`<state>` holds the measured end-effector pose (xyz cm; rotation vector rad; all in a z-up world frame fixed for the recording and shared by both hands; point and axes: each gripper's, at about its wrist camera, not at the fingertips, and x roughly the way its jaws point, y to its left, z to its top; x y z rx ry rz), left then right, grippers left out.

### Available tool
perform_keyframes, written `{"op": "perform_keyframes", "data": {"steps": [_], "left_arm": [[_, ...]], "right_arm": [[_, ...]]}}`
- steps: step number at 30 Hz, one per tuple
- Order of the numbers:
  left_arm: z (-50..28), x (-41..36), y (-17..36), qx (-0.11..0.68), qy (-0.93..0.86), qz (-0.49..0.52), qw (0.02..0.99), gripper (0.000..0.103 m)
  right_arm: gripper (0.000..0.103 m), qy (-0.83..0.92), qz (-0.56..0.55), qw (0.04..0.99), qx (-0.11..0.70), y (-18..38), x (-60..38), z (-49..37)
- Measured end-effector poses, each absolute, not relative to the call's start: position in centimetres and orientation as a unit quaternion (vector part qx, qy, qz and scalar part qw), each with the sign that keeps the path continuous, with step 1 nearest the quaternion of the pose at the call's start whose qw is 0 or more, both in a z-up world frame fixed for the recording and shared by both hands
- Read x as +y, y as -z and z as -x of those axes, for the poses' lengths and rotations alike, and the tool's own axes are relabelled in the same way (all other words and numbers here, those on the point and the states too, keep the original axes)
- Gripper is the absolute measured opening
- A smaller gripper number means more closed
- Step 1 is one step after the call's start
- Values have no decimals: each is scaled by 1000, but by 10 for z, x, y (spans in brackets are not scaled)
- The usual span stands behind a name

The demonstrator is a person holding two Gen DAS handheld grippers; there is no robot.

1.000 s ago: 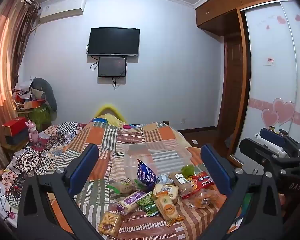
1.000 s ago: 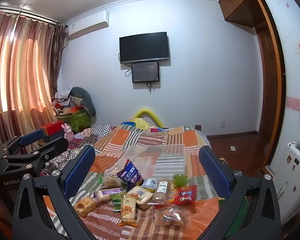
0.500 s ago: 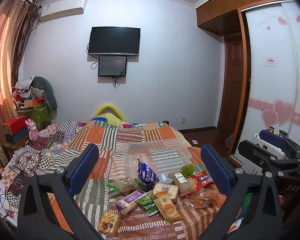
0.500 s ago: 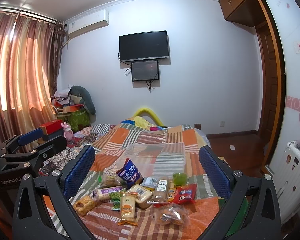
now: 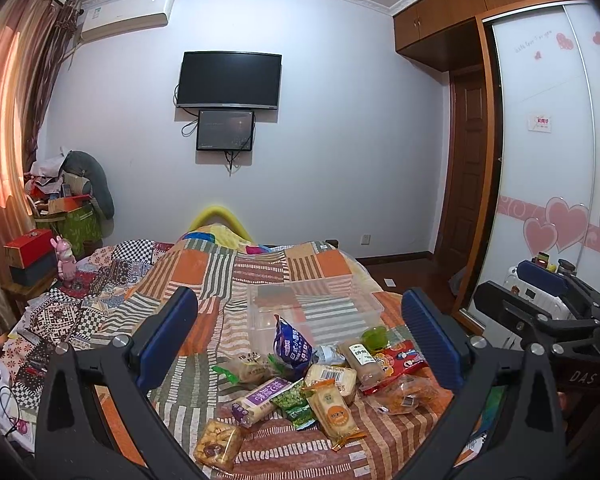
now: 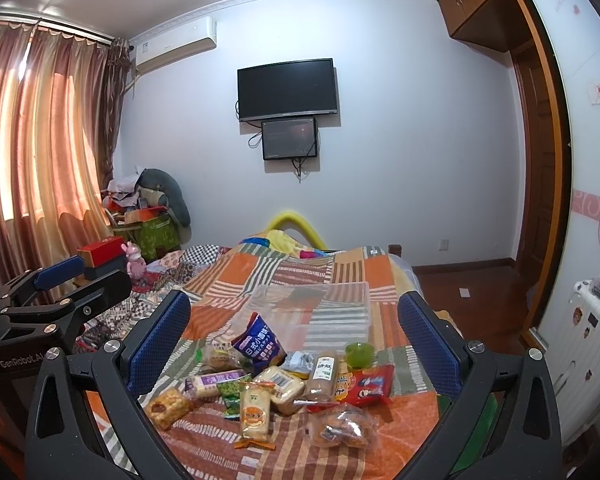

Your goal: Organize snacks

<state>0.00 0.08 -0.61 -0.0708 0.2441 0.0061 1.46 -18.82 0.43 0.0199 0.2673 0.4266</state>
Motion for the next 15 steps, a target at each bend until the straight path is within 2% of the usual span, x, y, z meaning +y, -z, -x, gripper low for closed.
{"op": "perform_keyframes", "data": {"steps": [15], "left_arm": [[0, 0, 8, 123, -3, 36, 992, 103]], "right_arm": [[103, -211, -10, 968, 135, -4, -188, -15]]}}
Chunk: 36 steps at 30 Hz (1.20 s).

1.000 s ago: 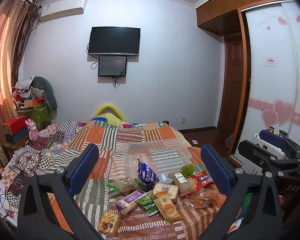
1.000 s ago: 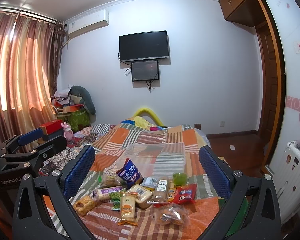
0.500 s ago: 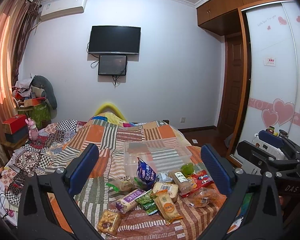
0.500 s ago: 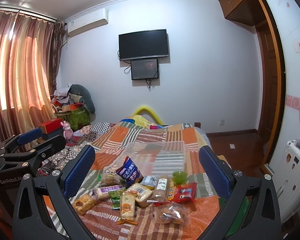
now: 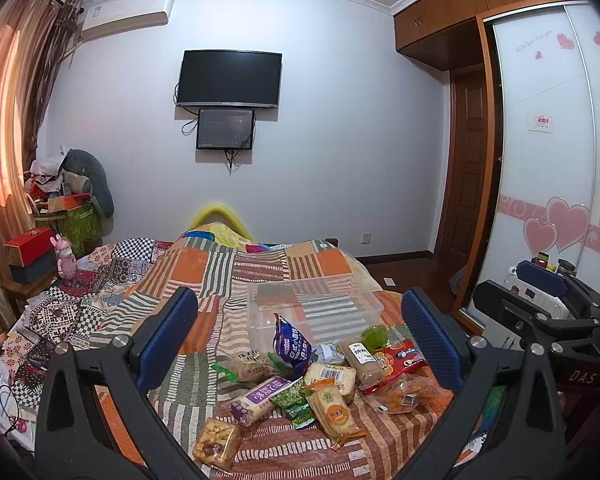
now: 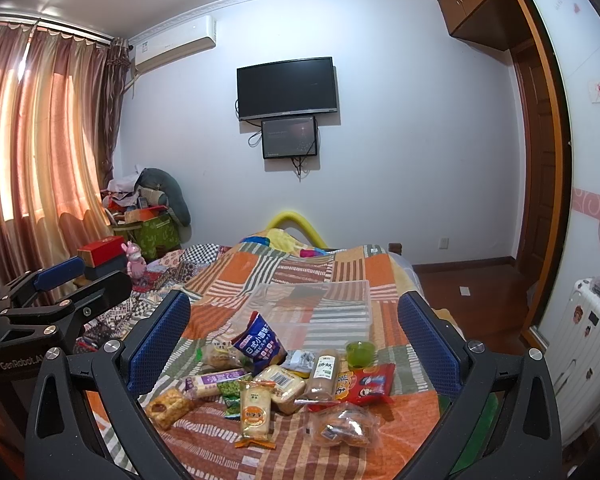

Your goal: Organize snacks

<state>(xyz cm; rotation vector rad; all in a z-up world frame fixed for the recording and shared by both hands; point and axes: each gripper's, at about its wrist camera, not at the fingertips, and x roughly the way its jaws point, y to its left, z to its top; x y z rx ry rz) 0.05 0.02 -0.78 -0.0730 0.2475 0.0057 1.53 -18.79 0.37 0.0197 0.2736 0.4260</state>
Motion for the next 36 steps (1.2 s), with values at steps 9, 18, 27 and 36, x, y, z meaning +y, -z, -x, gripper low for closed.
{"op": "perform_keyframes", "data": {"steps": [9, 18, 27, 36], "left_arm": [[-1, 0, 9, 126, -3, 37, 991, 103], [-1, 0, 9, 126, -3, 37, 991, 103], [-1, -1, 8, 128, -1, 37, 991, 103], [-8, 5, 17, 137, -2, 36, 990, 103]], "right_arm": [[103, -211, -10, 968, 135, -4, -188, -15], [103, -211, -10, 968, 135, -4, -188, -15], [103, -211, -11, 968, 136, -3, -189, -15], [103, -211, -12, 967, 140, -3, -189, -18]]}}
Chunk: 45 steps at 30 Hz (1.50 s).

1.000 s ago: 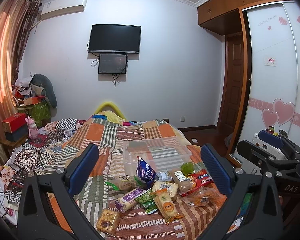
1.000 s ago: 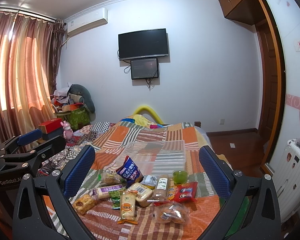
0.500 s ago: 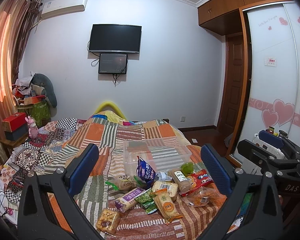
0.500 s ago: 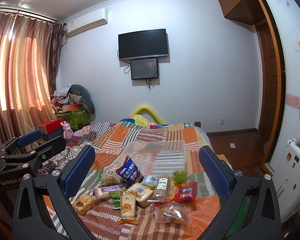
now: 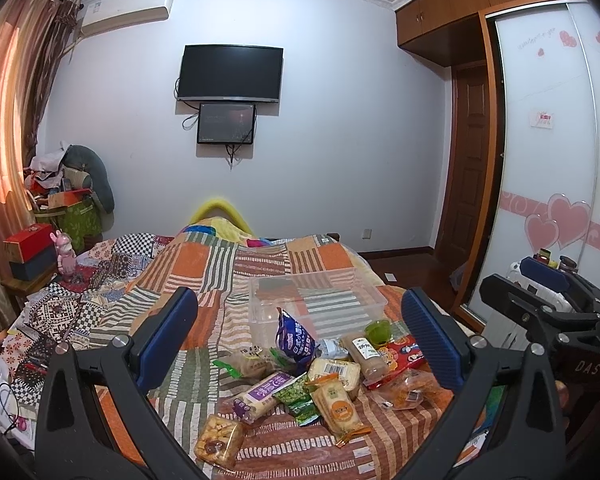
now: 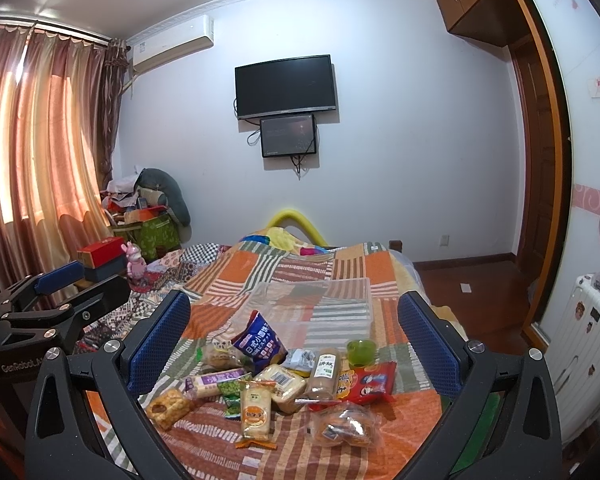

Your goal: Organize snacks

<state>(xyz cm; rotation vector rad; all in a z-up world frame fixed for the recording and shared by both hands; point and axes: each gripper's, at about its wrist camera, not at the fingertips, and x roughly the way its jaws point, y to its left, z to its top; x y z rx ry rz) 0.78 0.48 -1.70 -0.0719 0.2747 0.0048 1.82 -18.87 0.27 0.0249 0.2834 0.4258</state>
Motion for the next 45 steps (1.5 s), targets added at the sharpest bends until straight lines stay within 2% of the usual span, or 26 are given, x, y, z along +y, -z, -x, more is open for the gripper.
{"op": "perform_keyframes", "data": {"steps": [3, 6, 8, 14, 24, 30, 38, 45], "left_arm": [[-16, 13, 29, 157, -1, 39, 987, 102], [-28, 26, 46, 190, -7, 43, 981, 92], [-34, 36, 55, 211, -9, 48, 976, 84], [-58, 68, 100, 289, -15, 58, 956, 70], [-86, 105, 185, 406, -11, 81, 910, 69], [-96, 108, 218, 443, -8, 81, 893, 68], [-106, 103, 247, 477, 16, 82, 875, 50], [-108, 102, 255, 472, 10, 68, 879, 44]], "right_arm": [[103, -203, 0, 968, 147, 3, -189, -23], [102, -197, 9, 966, 165, 14, -190, -30], [97, -191, 16, 964, 182, 23, -192, -35], [84, -173, 25, 954, 243, 53, -204, -53], [82, -145, 22, 929, 340, 101, -225, -77], [82, -154, 9, 913, 378, 123, -227, -86], [82, -172, 3, 896, 410, 144, -217, -101], [82, -177, -12, 883, 434, 157, -213, -112]]}}
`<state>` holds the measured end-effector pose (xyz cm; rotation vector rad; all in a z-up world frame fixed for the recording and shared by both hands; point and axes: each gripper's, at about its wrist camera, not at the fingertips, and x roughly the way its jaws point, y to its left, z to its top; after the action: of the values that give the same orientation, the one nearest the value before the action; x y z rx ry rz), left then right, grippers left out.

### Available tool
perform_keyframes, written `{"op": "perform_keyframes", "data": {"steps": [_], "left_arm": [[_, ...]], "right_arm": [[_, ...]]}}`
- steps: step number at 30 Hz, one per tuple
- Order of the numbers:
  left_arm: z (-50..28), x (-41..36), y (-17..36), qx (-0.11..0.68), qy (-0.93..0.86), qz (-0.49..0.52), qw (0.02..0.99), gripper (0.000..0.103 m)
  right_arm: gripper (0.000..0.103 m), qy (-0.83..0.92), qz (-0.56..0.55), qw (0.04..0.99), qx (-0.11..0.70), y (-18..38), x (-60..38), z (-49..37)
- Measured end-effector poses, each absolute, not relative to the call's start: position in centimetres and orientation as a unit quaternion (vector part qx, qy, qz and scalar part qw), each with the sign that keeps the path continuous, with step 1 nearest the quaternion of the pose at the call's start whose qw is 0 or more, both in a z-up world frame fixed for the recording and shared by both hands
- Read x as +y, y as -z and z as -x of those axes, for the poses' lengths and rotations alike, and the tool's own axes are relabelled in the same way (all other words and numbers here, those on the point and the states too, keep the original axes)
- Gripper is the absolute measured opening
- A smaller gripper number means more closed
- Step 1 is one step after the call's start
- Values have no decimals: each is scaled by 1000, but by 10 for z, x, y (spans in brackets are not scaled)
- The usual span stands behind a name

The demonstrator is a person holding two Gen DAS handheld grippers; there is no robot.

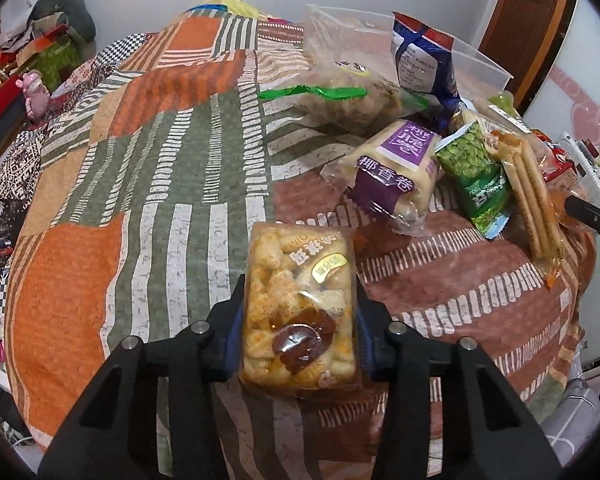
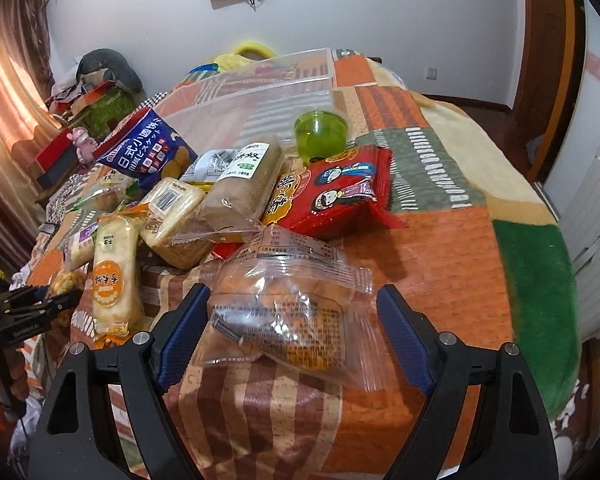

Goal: Organize snacks
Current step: 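Grasp the bag of puffed snacks with the left gripper while the right grasps a clear cookie bag, then carry both bags over the clear box and release them inside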

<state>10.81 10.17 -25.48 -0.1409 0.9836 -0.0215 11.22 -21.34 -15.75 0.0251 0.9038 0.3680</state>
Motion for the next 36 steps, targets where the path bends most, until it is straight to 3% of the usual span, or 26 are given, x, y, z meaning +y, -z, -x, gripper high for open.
{"op": "perform_keyframes", "data": {"steps": [2, 9, 23, 36], "left_arm": [[-108, 101, 254, 470, 7, 65, 880, 44], [-100, 96, 238, 454, -1, 54, 889, 44], [-95, 97, 174, 396, -16, 56, 917, 44], [-145, 80, 123, 328, 8, 63, 942, 44]], "right_arm": [[73, -181, -14, 882, 434, 157, -213, -112], [56, -209, -22, 879, 427, 153, -217, -107], [54, -215, -8, 905, 368, 111, -213, -96], [54, -225, -8, 924, 308, 73, -201, -120]]}}
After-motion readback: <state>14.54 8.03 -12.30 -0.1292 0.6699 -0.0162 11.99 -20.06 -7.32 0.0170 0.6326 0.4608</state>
